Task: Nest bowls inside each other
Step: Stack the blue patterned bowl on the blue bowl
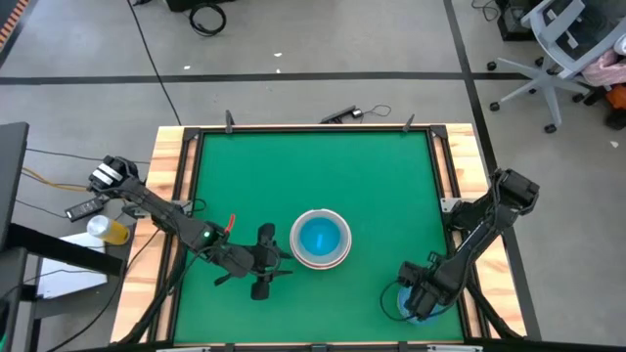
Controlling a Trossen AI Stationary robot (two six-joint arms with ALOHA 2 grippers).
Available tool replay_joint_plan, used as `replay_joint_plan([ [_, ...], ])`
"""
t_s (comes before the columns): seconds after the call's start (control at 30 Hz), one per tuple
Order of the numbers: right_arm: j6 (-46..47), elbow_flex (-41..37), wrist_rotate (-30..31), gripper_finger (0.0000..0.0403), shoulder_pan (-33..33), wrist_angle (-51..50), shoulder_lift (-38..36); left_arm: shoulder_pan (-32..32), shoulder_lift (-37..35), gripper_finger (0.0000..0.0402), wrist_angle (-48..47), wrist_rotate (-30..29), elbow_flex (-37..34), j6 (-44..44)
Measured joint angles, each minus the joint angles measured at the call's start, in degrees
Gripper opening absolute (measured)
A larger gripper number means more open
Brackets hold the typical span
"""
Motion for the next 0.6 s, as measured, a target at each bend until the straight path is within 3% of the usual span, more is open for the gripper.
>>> replay_joint_plan([
  [0.1, -0.5, 1.8, 0.3, 0.0019, -1.0, 0.3, -0.9, -1.1, 0.0, 0.0171, -0.1, 0.0, 0.0, 0.0],
  [0.37, -10.7, 12.4, 25.3, 0.0031, -7.1, -0.5, -6.0, -0.9, 0.0, 0.0172, 0.3, -1.8, 0.0, 0.2],
  [0.5, -16.1, 17.0, 37.8, 0.0020, -14.0, -0.4, -7.8, 0.2, 0.0, 0.0172, 0.3, -2.0, 0.0, 0.2],
  [0.6, -17.8, 17.7, 42.4, 0.0021, -21.5, 1.1, -7.7, 0.9, 0.0, 0.0172, 0.3, -2.0, 0.0, 0.3],
])
